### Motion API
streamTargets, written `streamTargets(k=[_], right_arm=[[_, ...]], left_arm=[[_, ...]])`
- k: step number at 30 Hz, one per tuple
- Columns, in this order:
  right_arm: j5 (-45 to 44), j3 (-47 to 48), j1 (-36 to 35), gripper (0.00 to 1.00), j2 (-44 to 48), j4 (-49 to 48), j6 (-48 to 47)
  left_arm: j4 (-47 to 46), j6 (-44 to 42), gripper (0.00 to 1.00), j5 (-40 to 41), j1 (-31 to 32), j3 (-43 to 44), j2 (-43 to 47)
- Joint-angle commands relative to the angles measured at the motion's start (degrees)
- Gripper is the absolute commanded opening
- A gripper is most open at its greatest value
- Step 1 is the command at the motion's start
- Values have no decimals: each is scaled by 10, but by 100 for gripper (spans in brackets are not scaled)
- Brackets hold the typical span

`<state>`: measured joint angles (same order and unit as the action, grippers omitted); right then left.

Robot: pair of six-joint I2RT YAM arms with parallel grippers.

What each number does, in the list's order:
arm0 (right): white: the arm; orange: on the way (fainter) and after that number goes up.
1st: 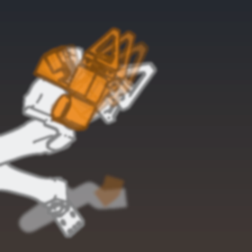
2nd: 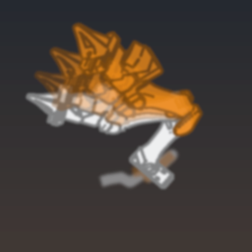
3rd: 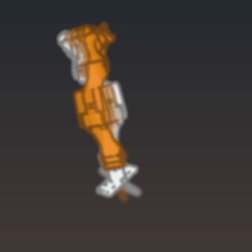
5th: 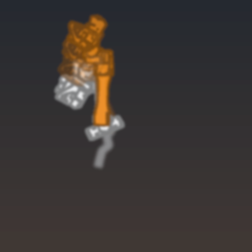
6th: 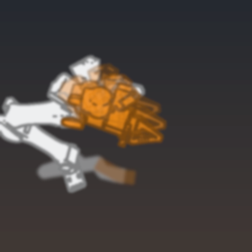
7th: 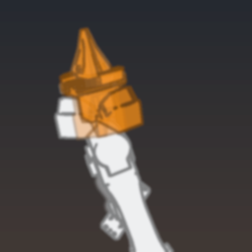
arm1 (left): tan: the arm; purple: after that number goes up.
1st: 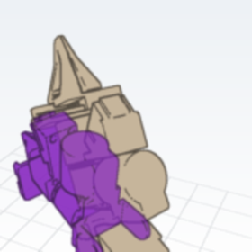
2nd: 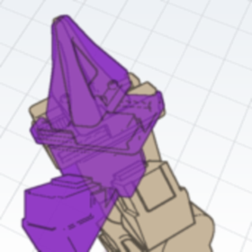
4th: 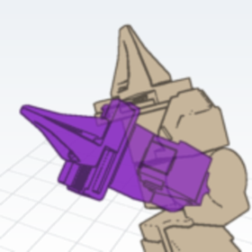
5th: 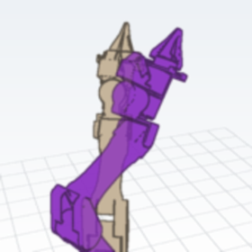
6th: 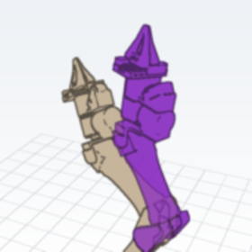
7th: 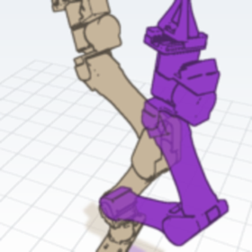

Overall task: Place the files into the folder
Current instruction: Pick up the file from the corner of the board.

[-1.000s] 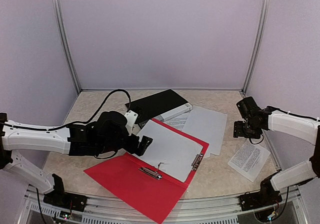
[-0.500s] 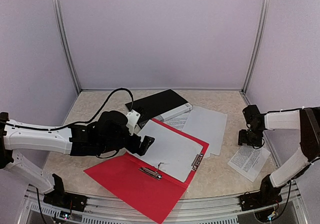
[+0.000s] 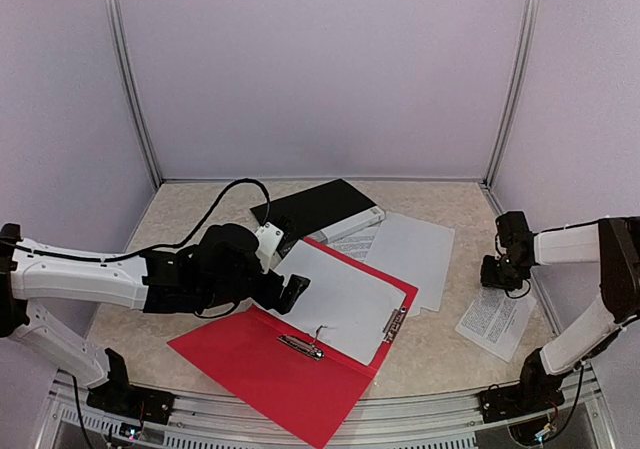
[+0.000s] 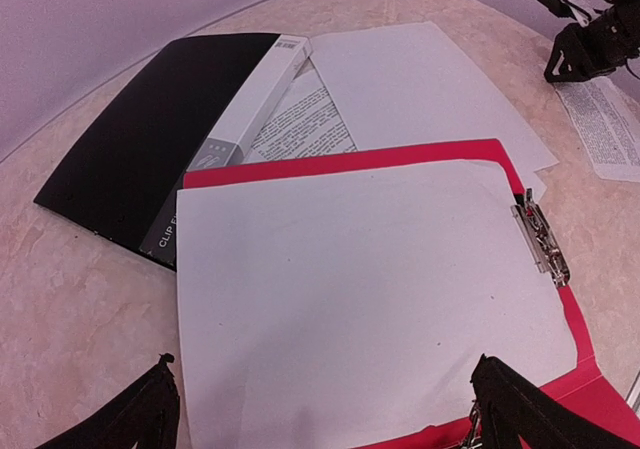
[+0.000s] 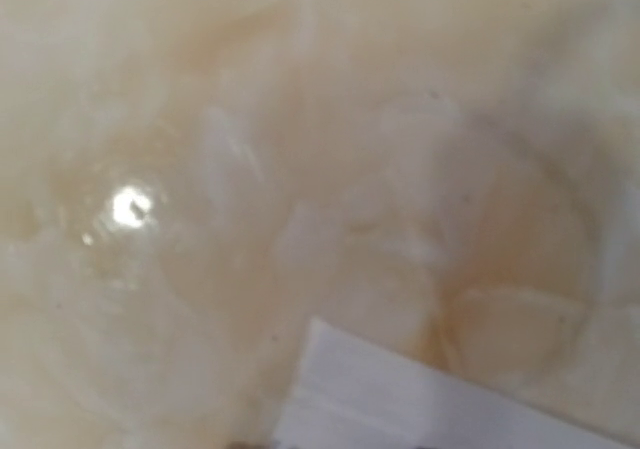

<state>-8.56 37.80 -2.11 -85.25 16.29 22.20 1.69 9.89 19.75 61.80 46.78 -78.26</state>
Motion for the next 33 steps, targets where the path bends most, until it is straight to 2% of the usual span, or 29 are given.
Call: streamTargets(k=[1, 8, 16, 22, 27, 33], right_arm=[[5, -25, 13, 30, -23, 28, -5], [36, -13, 14, 0, -51, 10, -16], [59, 39, -11, 0, -51, 16, -29], [53, 85, -64, 0, -29, 32, -46], [24, 131, -135, 0, -2, 45, -63], [-12, 201, -214, 0, 22, 64, -65]], left_arm=[[-5, -9, 99, 4, -2, 11, -3], [-6, -16, 99, 7, -3, 16, -9], [1, -29, 99, 18, -2, 31, -25], [14, -14, 99, 12, -16, 49, -42], [24, 29, 99, -64, -58, 56, -36], [-12, 43, 99, -188, -90, 81, -38]])
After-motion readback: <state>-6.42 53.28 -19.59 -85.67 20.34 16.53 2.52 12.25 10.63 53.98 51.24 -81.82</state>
